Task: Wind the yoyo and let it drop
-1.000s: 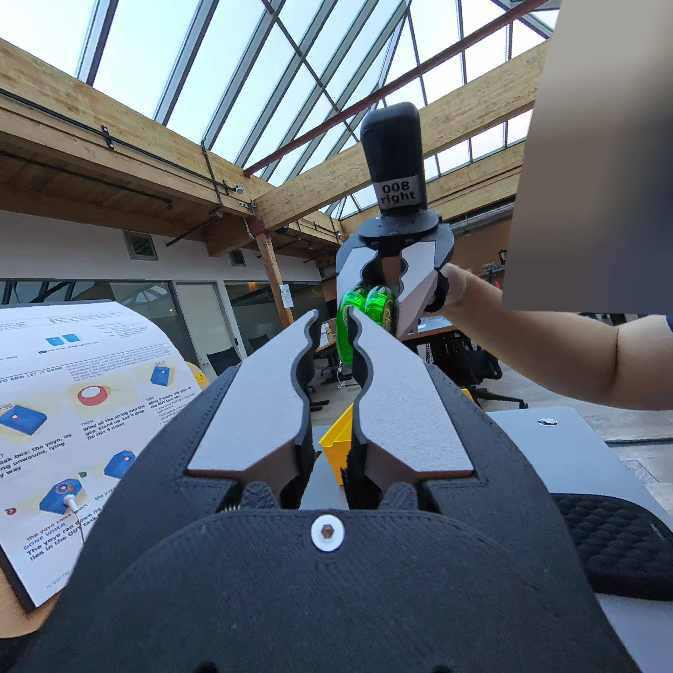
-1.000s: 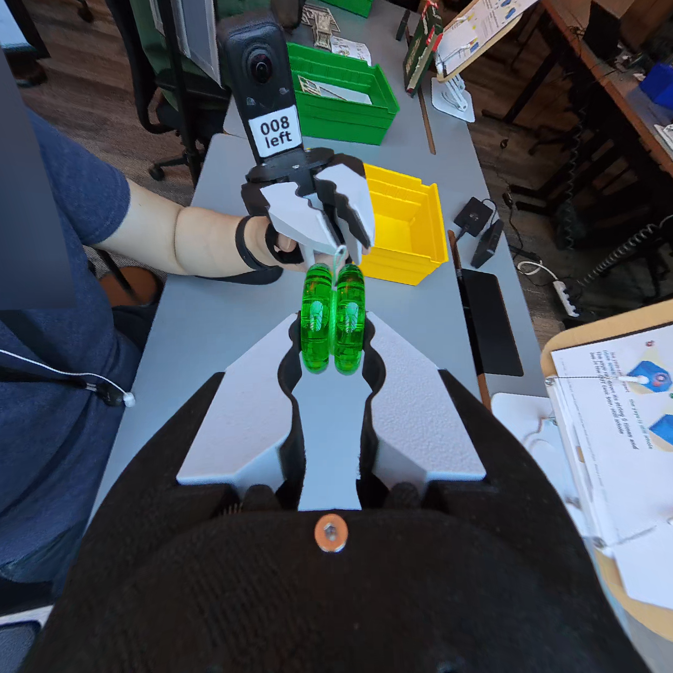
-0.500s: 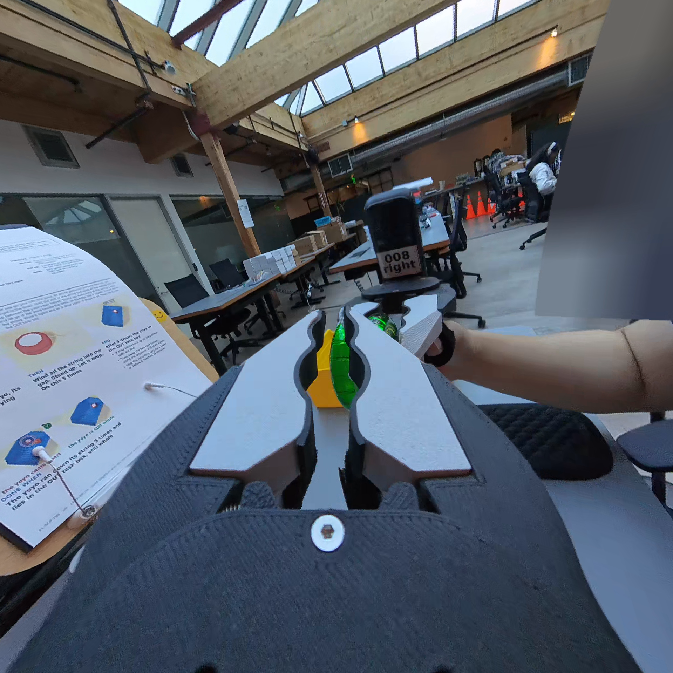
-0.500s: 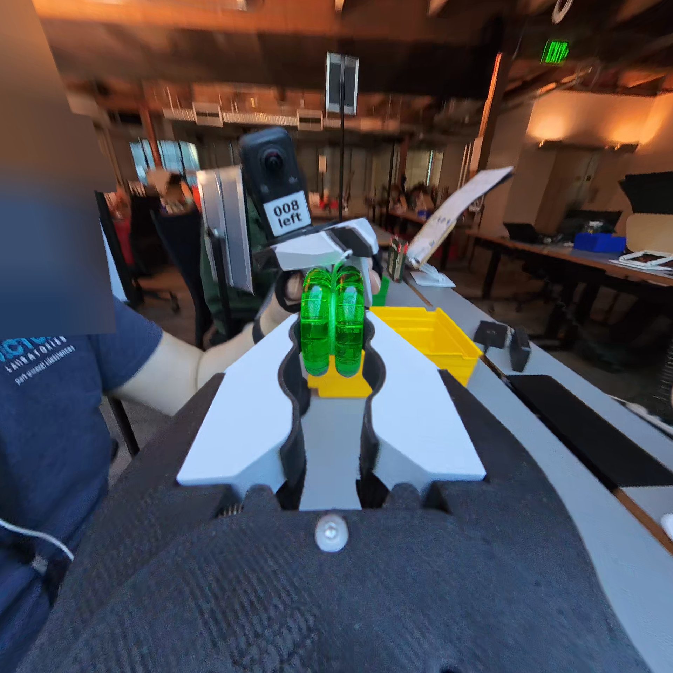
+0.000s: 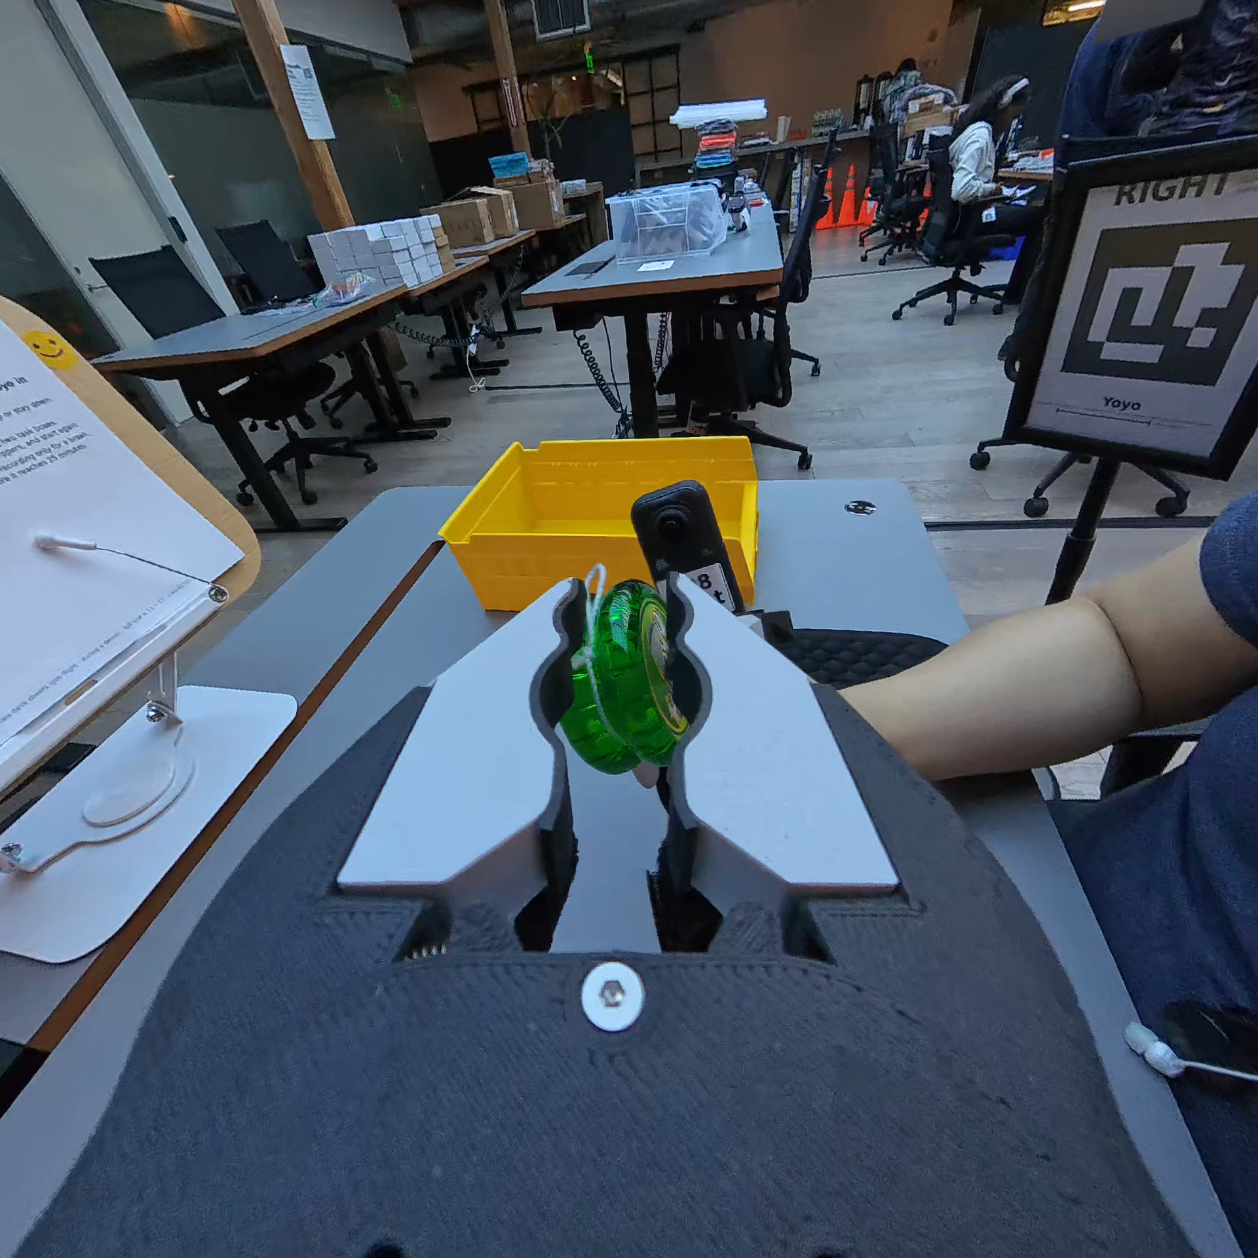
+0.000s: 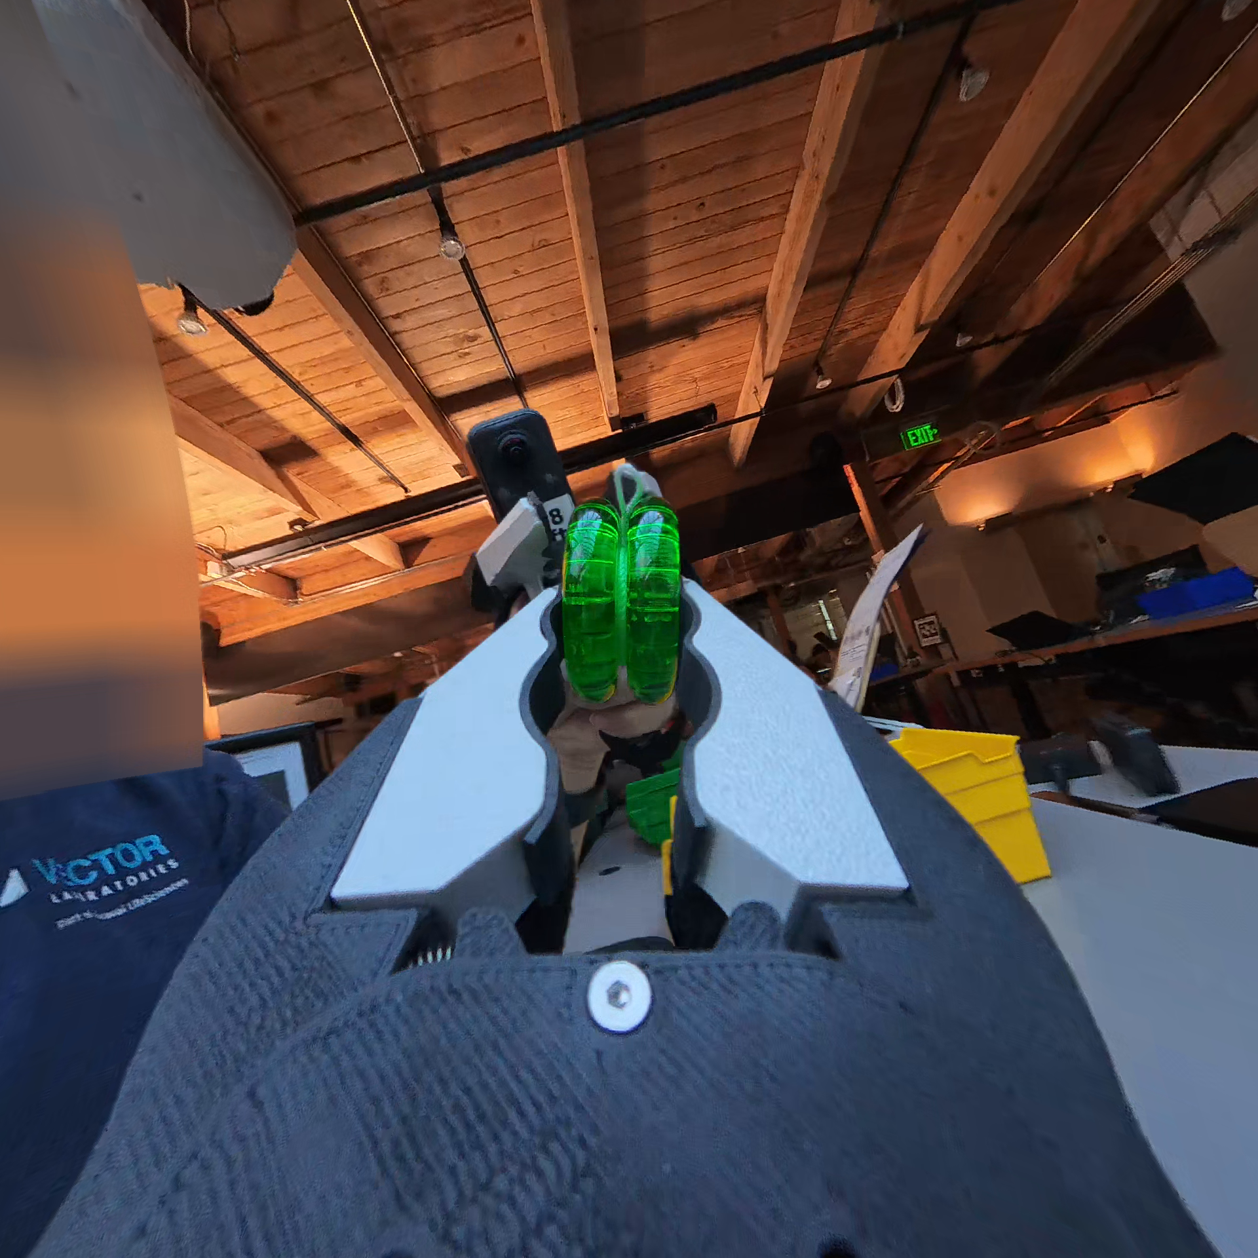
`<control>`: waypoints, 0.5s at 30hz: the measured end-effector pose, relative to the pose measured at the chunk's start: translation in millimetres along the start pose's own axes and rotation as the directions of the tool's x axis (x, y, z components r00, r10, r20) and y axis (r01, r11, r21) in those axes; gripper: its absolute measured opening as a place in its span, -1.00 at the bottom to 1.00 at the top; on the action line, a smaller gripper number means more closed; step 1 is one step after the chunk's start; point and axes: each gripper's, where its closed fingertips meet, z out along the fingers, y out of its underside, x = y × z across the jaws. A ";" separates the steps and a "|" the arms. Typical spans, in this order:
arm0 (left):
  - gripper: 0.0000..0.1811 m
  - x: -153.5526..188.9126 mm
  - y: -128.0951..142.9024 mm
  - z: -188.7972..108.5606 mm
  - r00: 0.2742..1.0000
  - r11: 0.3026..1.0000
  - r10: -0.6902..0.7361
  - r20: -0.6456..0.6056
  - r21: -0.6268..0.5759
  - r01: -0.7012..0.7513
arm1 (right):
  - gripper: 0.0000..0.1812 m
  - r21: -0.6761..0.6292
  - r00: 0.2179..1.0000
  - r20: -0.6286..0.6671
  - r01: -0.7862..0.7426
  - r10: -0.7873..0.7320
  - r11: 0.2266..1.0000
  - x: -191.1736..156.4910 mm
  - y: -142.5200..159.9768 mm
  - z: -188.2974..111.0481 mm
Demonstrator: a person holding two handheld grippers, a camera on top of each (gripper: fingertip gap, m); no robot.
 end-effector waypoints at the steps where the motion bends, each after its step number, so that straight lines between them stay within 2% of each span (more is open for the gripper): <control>1: -0.73 -1.9 -1.0 -0.2 1.000 1.000 0.004 0.015 0.002 -0.004 | -0.70 -0.007 0.998 -0.029 0.053 -0.053 0.999 1.6 -1.5 -1.1; 3: -0.69 -7.5 -4.4 -2.5 0.998 1.000 0.024 0.061 0.011 -0.024 | -0.71 -0.043 0.977 -0.105 0.185 -0.188 0.982 5.9 -5.7 -4.1; 5: -0.69 -10.6 -8.3 -5.0 0.993 0.998 0.054 0.102 0.018 -0.056 | -0.71 -0.122 0.902 -0.198 0.365 -0.383 0.923 11.3 -11.4 -7.6; 7: -0.69 -9.7 -13.4 -5.9 0.986 0.995 0.095 0.138 0.020 -0.099 | -0.71 -0.259 0.730 -0.308 0.552 -0.610 0.793 20.6 -19.9 -13.7; 9: -0.69 -7.2 -19.8 -5.1 0.970 0.987 0.155 0.189 0.019 -0.161 | -0.71 -0.380 0.476 -0.368 0.707 -0.799 0.596 20.8 -35.0 -20.1; 11: -0.69 -9.0 -27.2 -4.7 0.930 0.970 0.233 0.286 -0.001 -0.242 | -0.71 -0.447 0.257 -0.373 0.793 -0.892 0.415 10.7 -49.0 -20.4; 13: -0.66 -11.3 -38.0 -5.1 0.868 0.947 0.304 0.392 -0.024 -0.321 | -0.71 -0.506 0.106 -0.355 0.814 -0.929 0.285 3.7 -57.7 -17.5; 15: -0.62 -1.9 -52.0 -1.2 0.827 0.923 0.352 0.438 -0.017 -0.384 | -0.71 -0.538 0.003 -0.343 0.819 -0.939 0.199 -2.3 -66.5 -12.2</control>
